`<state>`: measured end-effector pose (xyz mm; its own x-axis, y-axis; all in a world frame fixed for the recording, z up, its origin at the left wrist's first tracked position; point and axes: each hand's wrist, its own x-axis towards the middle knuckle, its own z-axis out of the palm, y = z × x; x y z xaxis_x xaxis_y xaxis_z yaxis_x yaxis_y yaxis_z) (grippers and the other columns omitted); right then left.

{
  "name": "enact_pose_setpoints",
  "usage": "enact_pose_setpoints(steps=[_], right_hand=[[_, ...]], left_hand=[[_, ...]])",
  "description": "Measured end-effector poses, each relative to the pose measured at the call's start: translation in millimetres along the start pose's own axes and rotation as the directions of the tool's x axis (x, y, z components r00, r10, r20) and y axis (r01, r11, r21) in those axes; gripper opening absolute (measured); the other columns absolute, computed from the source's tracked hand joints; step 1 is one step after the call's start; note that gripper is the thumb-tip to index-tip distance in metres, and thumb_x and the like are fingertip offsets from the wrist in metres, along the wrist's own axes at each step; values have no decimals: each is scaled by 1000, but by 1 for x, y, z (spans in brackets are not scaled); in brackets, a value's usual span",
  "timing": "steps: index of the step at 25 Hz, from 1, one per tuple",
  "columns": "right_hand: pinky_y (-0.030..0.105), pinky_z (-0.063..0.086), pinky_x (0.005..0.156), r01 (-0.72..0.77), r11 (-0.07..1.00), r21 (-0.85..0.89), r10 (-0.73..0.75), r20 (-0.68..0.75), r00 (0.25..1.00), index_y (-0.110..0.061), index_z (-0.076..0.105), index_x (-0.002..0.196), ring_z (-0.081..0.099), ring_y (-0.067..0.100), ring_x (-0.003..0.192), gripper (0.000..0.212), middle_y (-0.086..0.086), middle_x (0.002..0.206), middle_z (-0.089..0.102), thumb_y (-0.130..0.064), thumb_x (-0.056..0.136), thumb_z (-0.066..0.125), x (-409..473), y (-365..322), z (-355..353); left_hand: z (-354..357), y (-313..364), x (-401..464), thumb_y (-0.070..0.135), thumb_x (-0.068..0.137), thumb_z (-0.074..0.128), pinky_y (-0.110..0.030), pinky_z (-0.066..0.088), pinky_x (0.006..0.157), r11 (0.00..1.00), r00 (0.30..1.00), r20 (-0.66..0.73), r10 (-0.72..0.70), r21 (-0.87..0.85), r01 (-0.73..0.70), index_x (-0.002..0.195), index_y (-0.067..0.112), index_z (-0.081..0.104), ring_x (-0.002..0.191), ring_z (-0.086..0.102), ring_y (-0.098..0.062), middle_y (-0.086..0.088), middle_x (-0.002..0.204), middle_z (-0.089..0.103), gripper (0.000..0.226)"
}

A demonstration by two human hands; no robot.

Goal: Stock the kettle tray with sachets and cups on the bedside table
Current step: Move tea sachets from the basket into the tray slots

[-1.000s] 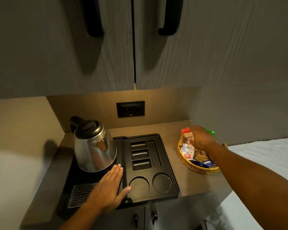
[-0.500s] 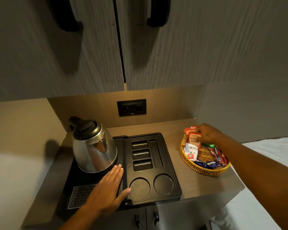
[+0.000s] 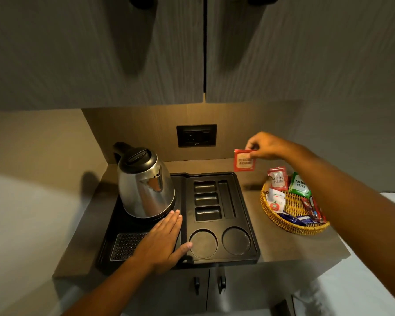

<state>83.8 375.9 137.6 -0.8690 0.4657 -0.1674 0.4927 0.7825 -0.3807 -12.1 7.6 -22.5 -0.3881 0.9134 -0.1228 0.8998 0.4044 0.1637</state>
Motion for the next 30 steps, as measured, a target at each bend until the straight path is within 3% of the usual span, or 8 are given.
enact_pose_setpoints(steps=[2, 7, 14, 20, 23, 27, 30], right_hand=[[21, 45, 67, 47, 998, 48, -47, 14, 999, -16, 70, 92, 62, 11, 84, 7, 0, 91, 67, -14, 85, 70, 21, -34, 33], [34, 52, 87, -34, 997, 64, 28, 92, 995, -13, 69, 96, 65, 20, 103, 11, 6, 106, 70, -18, 86, 69, 61, -65, 94], [35, 55, 86, -73, 974, 217, 51, 109, 993, -16, 69, 97, 68, 20, 101, 10, 6, 105, 72, -22, 89, 67, 74, -57, 121], [32, 56, 80, -37, 924, 382, 54, -36, 998, -19, 65, 101, 68, 20, 99, 14, 6, 106, 70, -22, 88, 68, 65, -40, 140], [34, 56, 84, -41, 940, 338, 47, -9, 999, -19, 62, 108, 66, 20, 102, 31, 6, 109, 69, -16, 80, 77, 60, -35, 145], [42, 59, 85, -58, 918, 392, 97, -82, 992, -24, 60, 100, 68, 19, 99, 29, 5, 105, 69, -16, 78, 78, 63, -36, 149], [43, 57, 88, -73, 949, 306, 105, -91, 990, -19, 60, 107, 68, 23, 102, 34, 7, 109, 70, -24, 79, 78, 63, -40, 154]], left_hand=[[1, -1, 0, 76, 87, 8, -33, -1, 120, 1000, 1000, 6, -3, 10, 3, 153, 21, -6, 146, -18, -9, 4, 160, -15, 88], [1, -1, 1, 75, 90, 12, -36, 1, 122, 1000, 1000, 4, -14, -5, 14, 154, 22, -6, 146, -18, -9, 6, 160, -16, 85], [1, -1, 1, 74, 91, 14, -36, -1, 121, 1000, 1000, 12, -8, -13, 8, 153, 23, -8, 145, -21, -8, 7, 159, -19, 84], [2, -2, 2, 76, 89, 12, -35, -2, 121, 1000, 999, 37, -18, -12, 19, 152, 26, -12, 143, -26, -6, 9, 158, -24, 84], [2, -2, 2, 77, 88, 9, -34, -3, 121, 1000, 999, 41, -18, 0, 18, 152, 25, -13, 143, -25, -6, 8, 158, -24, 85], [0, -2, 2, 78, 87, 9, -35, -2, 121, 1000, 999, 44, -15, 3, 15, 152, 24, -12, 143, -25, -5, 7, 159, -23, 87], [0, -2, 2, 77, 88, 10, -37, 1, 122, 1000, 999, 45, -18, -12, 19, 153, 24, -10, 144, -24, -6, 7, 159, -21, 87]])
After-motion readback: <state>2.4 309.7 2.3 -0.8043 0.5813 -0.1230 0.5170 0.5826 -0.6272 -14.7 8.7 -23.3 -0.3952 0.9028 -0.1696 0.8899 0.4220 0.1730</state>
